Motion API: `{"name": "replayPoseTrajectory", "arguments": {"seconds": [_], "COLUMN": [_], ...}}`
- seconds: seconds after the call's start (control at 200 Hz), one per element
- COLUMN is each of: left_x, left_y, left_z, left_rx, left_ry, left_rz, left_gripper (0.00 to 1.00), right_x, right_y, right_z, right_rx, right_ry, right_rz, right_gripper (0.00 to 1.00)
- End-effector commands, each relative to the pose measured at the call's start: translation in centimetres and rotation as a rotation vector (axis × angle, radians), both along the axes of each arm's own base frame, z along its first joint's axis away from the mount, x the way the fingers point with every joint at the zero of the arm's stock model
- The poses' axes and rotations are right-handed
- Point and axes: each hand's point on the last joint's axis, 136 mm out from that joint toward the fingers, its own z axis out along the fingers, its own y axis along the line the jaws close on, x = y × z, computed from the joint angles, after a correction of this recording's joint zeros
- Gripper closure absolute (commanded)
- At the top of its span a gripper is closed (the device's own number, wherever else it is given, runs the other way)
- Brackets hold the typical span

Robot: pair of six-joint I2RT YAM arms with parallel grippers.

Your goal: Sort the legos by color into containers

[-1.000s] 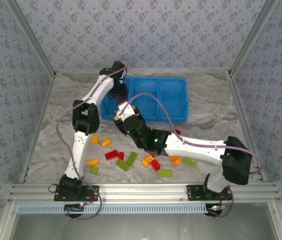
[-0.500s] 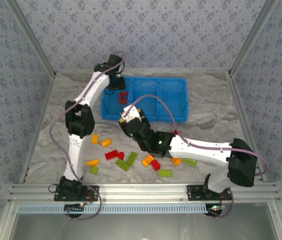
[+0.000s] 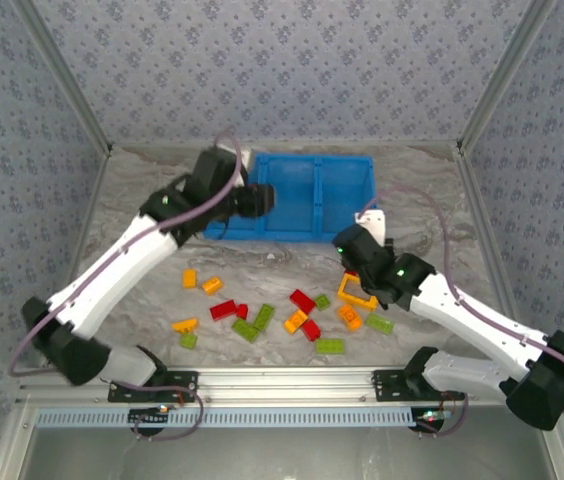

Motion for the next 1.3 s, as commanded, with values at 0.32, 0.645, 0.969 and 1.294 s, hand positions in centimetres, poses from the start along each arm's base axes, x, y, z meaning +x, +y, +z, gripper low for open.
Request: {"name": "replayPoseTrajectory", "arguments": {"seconds": [0.32,0.645,0.969,1.294], "left_x": [-13.1,-14.0,-14.6,-16.0], "left_y": [-6.1,-7.2,-8.0,-10.1], "left_z": [-8.9,-10.5,-9.8,-9.7], "left_rx": [-0.031,0.024,-0.018,-0.049], "left_ry": [0.096,0.111,0.089,0.088], "left_rz": [-0.126,-0.145,-0.192,-0.3], "left_gripper": [0.38,0.39,0.39,0.37], "right_x": [-4.0,-3.9,-5.1,-4.2], "right_y": [-4.5,-4.5,-5.3,-5.6], "right_z": [-11.4,-13.9,-15.9,-16.0], "right_rx": [0.258,0.372,0.387,0.42], "right_ry": [0.421,0.427,0.455,0.402], "right_rz": [-0.197,-0.262,-0.359,-0.405], "right_gripper": [0.43,0.47,0.6,0.72]}}
